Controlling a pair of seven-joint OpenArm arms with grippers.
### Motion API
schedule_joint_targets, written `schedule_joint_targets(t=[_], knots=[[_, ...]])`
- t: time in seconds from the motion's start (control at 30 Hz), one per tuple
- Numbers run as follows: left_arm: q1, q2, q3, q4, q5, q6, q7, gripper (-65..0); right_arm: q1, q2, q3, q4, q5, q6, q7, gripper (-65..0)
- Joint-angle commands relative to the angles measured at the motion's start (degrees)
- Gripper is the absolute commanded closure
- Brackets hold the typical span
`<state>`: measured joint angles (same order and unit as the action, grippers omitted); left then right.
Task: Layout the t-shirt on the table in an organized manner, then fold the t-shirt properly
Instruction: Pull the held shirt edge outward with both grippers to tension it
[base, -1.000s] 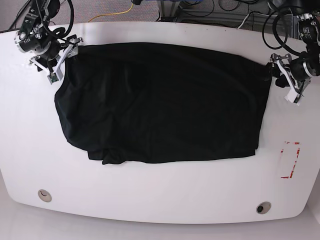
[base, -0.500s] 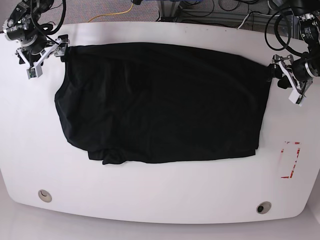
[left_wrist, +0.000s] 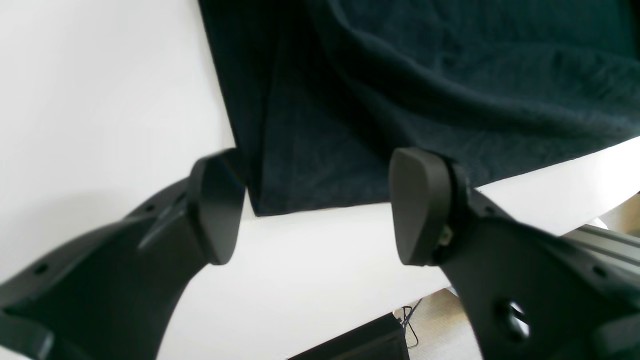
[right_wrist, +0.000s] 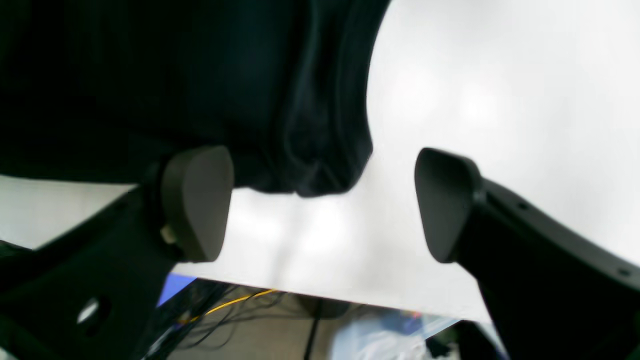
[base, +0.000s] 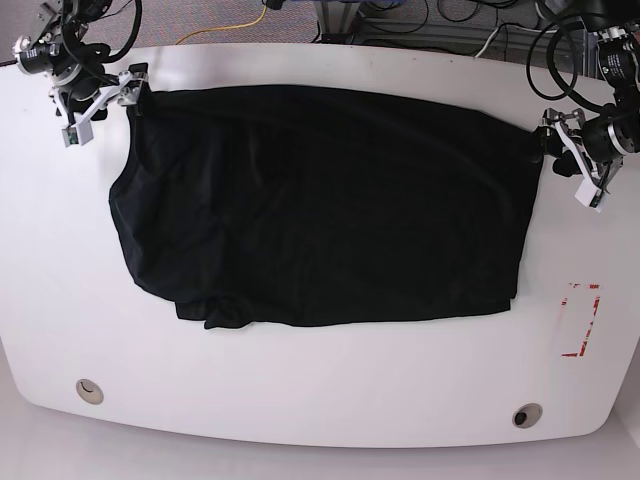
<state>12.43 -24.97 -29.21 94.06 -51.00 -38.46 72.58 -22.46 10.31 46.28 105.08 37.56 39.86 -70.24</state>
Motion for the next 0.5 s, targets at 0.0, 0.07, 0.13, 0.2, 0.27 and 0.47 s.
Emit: schedule_joint_targets(t=[0.0,0.07,0.13,0.2,0.27,0.47], knots=[[-0.43,-1.09,-0.37,0.75,-0.65,-0.18,-0.88,-42.2,0.0,0.99,0.44,-2.62,0.99,0.14,1.01,-53.4],[-0.43,-1.09,-0.37,0.66,-0.65,-0.18,-0.88,-42.2,0.0,1.08,0.36,-4.2,0.99,0.14,1.01,-53.4],[-0.43,-1.09,-0.28,0.66,-0.65,-0.18,-0.88,-42.2,0.17,1.08,0.18,-5.87,0.81,0.14,1.01,-53.3],[-0.43,-1.09,-0.28,0.66,-0.65,-0.18,-0.88,-42.2,1.23,1.08,0.09,-7.45,0.55,0.14,1.01,-53.3],[-0.43,-1.09,-0.28,0.66,-0.65,-0.18,-0.88,-42.2,1.75,1.08,0.09,-8.95,0.55,0.14,1.09,-53.3],[-0.43,-1.09,-0.28,0.66,-0.65,-0.18,-0.88,-42.2,3.07,1.17,0.0,-10.26,0.9,0.14,1.36,-53.3]])
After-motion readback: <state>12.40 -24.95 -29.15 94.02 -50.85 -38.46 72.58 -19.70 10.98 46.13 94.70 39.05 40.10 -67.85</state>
